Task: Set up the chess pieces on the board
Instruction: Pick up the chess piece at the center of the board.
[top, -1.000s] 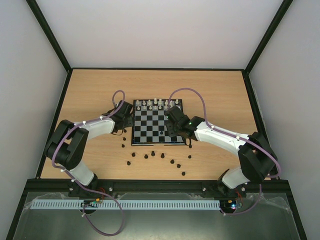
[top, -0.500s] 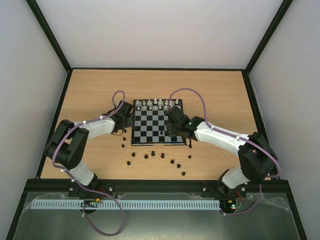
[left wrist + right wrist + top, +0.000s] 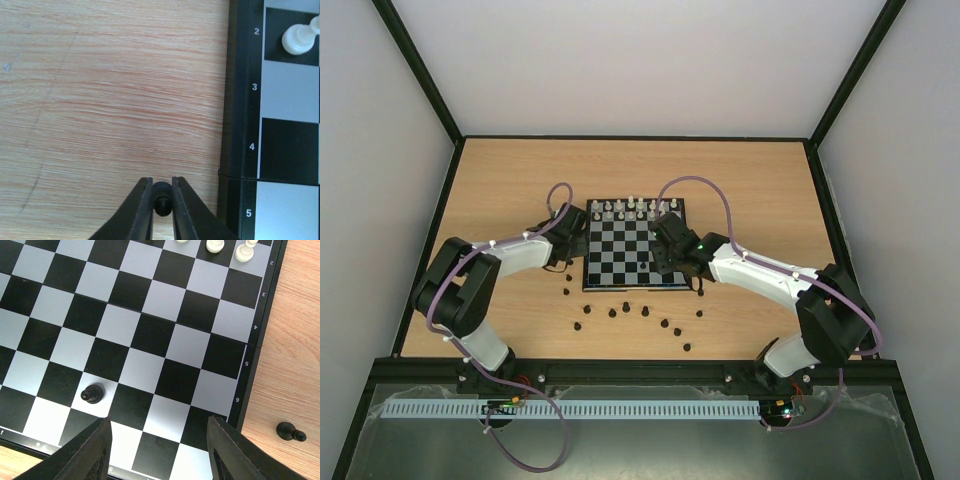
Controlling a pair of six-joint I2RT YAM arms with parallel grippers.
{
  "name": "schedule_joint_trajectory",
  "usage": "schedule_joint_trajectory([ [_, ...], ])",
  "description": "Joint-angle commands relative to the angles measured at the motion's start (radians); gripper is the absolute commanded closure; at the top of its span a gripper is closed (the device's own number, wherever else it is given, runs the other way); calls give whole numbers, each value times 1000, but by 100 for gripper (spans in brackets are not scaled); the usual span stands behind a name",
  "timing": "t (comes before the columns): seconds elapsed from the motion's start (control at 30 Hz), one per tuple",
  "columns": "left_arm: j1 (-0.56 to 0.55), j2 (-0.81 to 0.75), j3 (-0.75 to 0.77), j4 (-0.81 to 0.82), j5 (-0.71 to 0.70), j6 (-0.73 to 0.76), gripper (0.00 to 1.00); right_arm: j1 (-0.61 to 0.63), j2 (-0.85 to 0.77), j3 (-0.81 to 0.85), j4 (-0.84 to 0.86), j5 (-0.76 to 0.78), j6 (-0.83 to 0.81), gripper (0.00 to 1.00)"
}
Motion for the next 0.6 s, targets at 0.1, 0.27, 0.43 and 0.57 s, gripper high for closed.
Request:
schedule_joint_trajectory([
  [0.1, -6, 8, 3, -24, 2, 0, 95, -4, -7, -11, -13, -8, 4, 48],
  [0.27, -9, -10, -14, -32, -3, -7, 97, -4, -9, -12, -14, -2, 5, 48],
  [0.43, -17, -76, 12, -90, -14, -2, 97, -5, -30, -15, -9, -6, 8, 48],
  [0.57, -50, -125, 73, -166, -17, 11, 97, -9, -51, -21, -7, -4, 16, 48],
])
